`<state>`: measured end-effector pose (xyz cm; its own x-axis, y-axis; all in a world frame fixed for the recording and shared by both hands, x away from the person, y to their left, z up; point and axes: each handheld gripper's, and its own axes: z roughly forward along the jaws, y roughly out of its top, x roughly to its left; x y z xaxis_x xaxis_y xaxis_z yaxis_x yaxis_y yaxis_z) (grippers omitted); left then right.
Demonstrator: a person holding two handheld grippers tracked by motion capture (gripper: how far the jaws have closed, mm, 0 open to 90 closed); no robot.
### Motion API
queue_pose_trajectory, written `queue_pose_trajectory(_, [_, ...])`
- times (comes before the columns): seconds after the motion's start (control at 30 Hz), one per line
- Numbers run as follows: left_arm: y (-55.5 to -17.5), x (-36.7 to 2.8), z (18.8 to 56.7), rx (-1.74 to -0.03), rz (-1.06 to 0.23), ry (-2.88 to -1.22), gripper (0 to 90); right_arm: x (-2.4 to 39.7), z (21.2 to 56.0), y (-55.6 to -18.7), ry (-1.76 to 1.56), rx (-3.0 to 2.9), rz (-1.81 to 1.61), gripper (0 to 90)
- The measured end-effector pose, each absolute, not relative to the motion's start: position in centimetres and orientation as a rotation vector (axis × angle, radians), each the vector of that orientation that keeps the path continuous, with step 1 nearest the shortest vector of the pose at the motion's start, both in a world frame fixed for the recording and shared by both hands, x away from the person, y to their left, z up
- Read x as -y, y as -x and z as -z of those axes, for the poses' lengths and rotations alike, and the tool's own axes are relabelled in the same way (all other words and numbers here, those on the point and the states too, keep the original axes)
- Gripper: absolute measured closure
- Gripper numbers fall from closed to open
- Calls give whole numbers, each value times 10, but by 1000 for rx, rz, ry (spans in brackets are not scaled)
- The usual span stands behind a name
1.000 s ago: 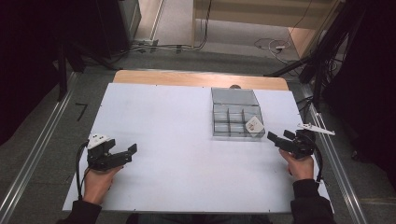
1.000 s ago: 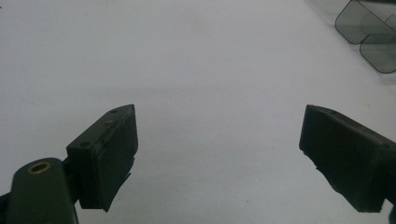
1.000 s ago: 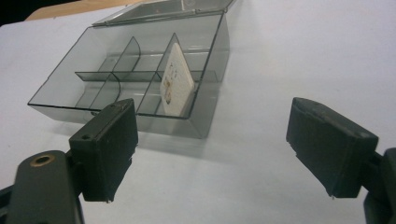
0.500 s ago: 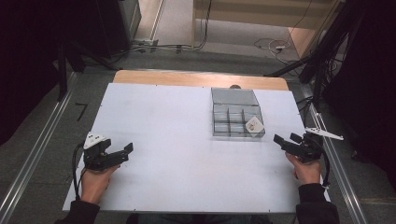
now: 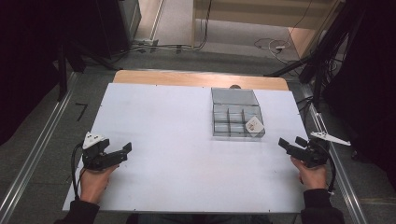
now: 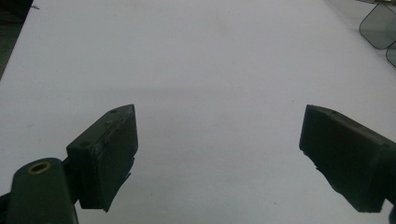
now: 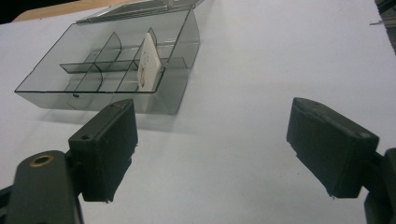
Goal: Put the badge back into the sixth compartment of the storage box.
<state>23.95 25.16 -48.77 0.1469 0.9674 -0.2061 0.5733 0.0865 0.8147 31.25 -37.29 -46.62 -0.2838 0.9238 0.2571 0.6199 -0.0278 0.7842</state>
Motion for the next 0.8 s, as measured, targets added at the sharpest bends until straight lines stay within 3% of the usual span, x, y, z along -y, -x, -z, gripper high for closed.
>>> queue_pose_trajectory(0.8, [-231, -260, 490, -1546, -638, -1606, 124, 388, 473, -293, -1644, -1898, -1158, 149])
